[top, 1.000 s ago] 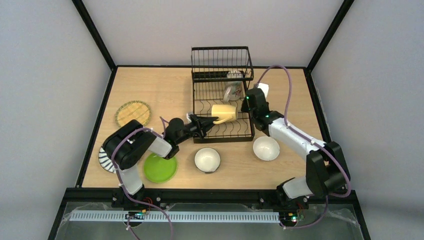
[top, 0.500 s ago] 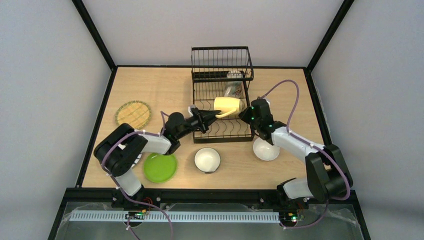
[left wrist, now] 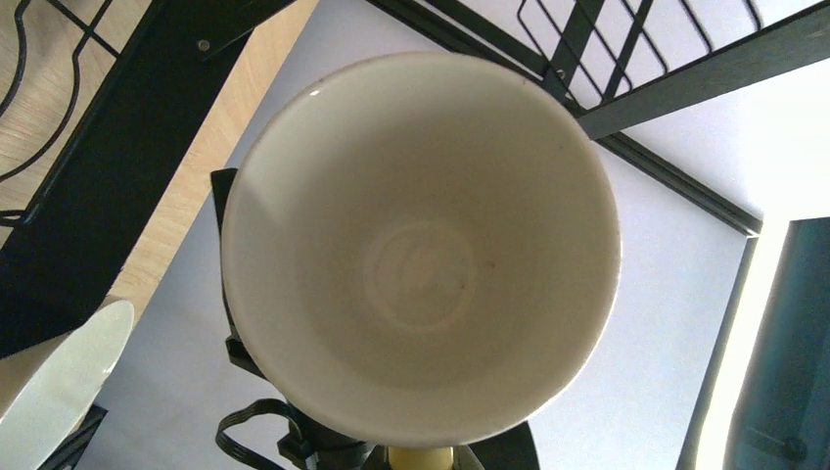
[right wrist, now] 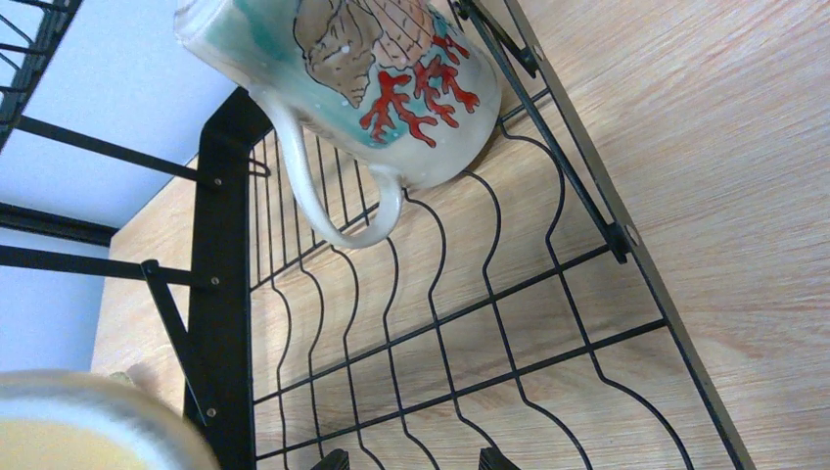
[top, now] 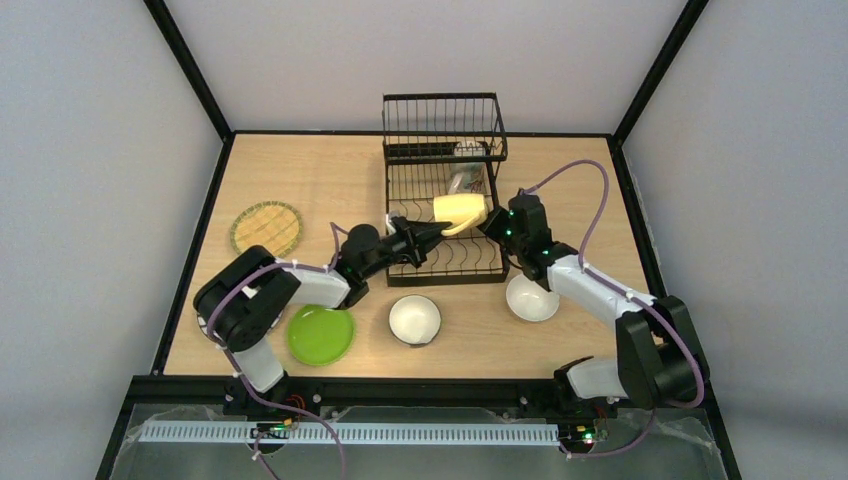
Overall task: Load the mixed dishes into the dish rack
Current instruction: Pass from the left arm to the right
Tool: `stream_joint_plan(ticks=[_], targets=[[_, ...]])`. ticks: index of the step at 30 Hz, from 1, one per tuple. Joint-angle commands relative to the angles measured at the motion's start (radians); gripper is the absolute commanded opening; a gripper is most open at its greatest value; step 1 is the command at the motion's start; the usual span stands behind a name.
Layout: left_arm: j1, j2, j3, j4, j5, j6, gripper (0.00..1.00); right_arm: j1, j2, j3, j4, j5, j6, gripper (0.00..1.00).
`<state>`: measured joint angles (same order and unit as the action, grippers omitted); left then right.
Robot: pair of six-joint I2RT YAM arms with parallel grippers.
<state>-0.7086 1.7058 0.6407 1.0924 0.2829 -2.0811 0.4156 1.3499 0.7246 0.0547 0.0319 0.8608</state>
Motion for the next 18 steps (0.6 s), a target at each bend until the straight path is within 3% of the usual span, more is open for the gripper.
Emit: stream_joint_plan(ticks=[1, 9, 18], targets=[[-0.042, 0.037, 0.051, 0.066, 0.012, -0.035, 0.02, -0.011, -0.035, -0.014, 0.042, -0.026, 0.001, 0.75], [-0.081, 0.081, 0.073, 0.050, -0.008, -0.035, 0.02, -0.031, -0.052, -0.021, 0.027, -0.027, -0.023, 0.75], [-0.082, 0.007, 0.030, -0.083, -0.097, 0.028, 0.02, -0.031, -0.137, -0.021, -0.097, 0.011, -0.056, 0.75]])
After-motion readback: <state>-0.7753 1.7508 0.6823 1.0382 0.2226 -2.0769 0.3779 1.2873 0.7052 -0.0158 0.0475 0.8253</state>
